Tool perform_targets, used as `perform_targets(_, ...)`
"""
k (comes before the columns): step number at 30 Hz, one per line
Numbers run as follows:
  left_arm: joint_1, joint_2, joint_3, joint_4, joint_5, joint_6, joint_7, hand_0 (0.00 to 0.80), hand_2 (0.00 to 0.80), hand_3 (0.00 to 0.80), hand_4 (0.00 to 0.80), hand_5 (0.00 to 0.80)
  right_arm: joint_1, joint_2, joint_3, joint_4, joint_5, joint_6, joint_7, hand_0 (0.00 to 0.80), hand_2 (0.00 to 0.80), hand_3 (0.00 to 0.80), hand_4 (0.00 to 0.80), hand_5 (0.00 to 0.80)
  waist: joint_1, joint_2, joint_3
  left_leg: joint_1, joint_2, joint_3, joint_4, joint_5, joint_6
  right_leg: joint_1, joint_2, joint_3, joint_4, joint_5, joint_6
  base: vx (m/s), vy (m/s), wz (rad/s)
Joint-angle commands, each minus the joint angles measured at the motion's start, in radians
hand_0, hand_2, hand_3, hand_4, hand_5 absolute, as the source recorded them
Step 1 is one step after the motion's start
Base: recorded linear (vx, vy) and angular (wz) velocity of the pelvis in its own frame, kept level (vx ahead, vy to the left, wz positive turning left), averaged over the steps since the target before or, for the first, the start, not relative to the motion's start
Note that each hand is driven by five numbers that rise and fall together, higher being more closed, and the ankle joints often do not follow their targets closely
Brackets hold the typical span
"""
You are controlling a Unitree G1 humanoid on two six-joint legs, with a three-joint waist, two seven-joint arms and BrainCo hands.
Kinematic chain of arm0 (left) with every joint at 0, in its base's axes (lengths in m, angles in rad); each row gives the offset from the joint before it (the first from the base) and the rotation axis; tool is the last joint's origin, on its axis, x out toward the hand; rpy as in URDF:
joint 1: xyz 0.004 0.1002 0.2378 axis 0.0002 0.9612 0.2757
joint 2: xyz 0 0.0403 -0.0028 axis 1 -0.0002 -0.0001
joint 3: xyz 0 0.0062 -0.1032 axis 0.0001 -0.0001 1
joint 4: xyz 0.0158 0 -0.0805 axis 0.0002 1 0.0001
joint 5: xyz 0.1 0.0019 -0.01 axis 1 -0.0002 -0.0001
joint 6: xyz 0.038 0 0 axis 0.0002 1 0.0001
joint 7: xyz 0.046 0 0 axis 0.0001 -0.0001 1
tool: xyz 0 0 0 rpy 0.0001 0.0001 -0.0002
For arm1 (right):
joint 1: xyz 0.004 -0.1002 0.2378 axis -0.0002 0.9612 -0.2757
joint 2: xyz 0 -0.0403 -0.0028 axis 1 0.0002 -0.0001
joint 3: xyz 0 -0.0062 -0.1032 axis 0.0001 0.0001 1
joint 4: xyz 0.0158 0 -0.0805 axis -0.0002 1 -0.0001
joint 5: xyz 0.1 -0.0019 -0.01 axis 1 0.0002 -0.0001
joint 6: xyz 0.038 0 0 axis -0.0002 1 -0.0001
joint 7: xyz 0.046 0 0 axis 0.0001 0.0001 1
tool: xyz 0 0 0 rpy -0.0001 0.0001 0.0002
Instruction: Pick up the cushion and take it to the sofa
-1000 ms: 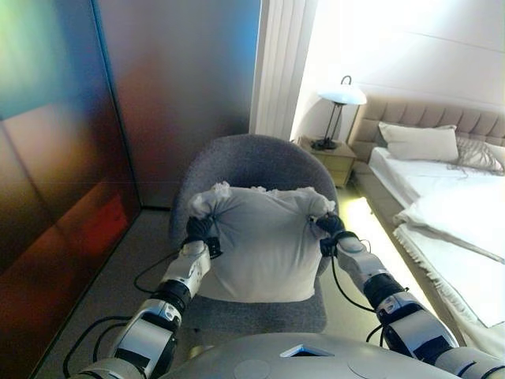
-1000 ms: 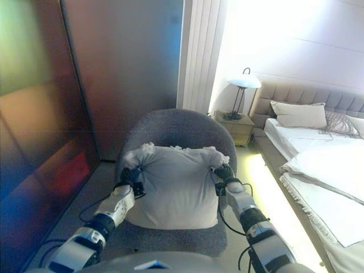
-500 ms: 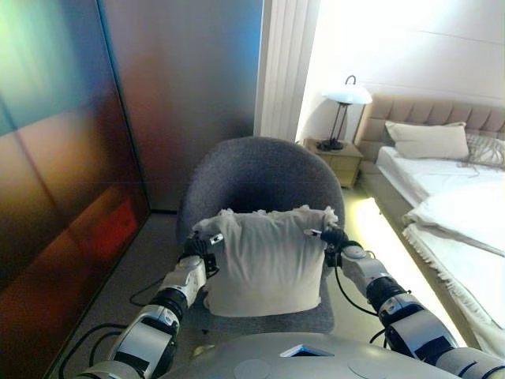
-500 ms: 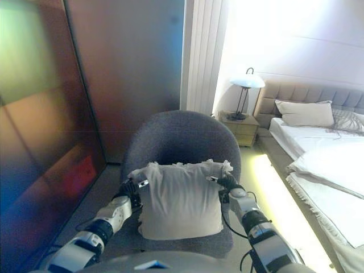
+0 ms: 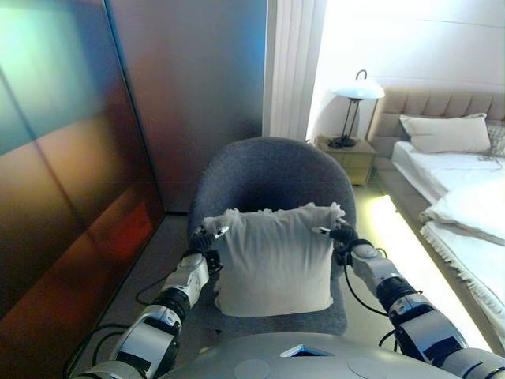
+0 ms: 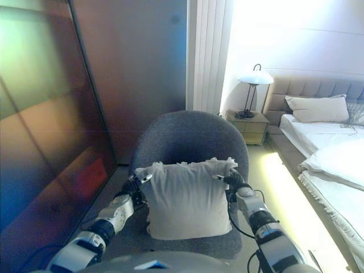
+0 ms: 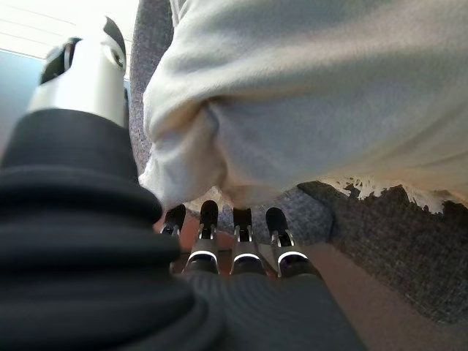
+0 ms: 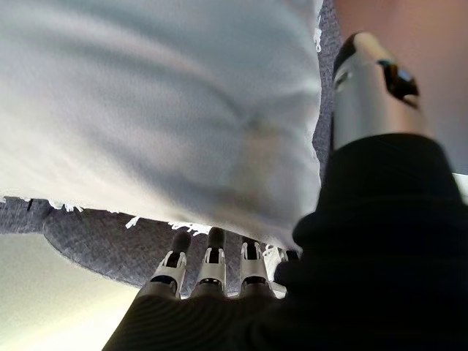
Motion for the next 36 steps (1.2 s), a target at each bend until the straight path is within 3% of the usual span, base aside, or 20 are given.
perform_targets(1,-0.075,-0.008,-0.03,0.011,-0.015,-0.095,-0.006,0.0,0.0,0.0,0.0,0.0,-0.068,-0.069,-0.038,-0.025,-0.009,-0.104,0.022,0.0,0.0,0.0,0.0,0.0,-0.009,-0.023,-0.001,-0.115,-0.017,0.01,0.033,-0.005,-0.002,-0.073,-0.088,-0.075,0.04,0.013,0.093,-0.032,0.039,-0.03)
perform_targets(9,-0.077,0.027,-0.01,-0.032,-0.017,-0.085,0.008,0.0,0.0,0.0,0.0,0.0,-0.065,-0.113,-0.064,-0.056,-0.031,-0.09,0.05,0.0,0.0,0.0,0.0,0.0,-0.011,-0.014,0.042,-0.146,-0.026,-0.002,0.053,-0.001,0.004,-0.116,-0.104,-0.076,0.076,0.015,0.093,0.003,0.055,0.0)
perform_targets(22,-0.162,0.092,-0.037,-0.044,0.024,-0.149,-0.038,0.0,0.0,0.0,0.0,0.0,-0.147,-0.183,-0.077,-0.016,-0.041,-0.171,0.1,0.0,0.0,0.0,0.0,0.0,-0.002,-0.011,0.148,-0.25,-0.041,-0.004,0.088,-0.006,-0.002,-0.233,-0.131,-0.083,0.133,0.015,0.103,-0.053,0.072,0.01)
perform_targets(36,-0.194,0.126,-0.046,-0.099,-0.011,-0.236,-0.062,0.0,0.0,0.0,0.0,0.0,-0.221,-0.231,-0.058,-0.031,0.03,-0.264,0.113,0.0,0.0,0.0,0.0,0.0,0.029,0.004,0.223,-0.318,-0.07,-0.016,0.104,-0.009,0.003,-0.295,-0.149,-0.136,0.16,0.016,0.1,-0.069,0.037,0.05)
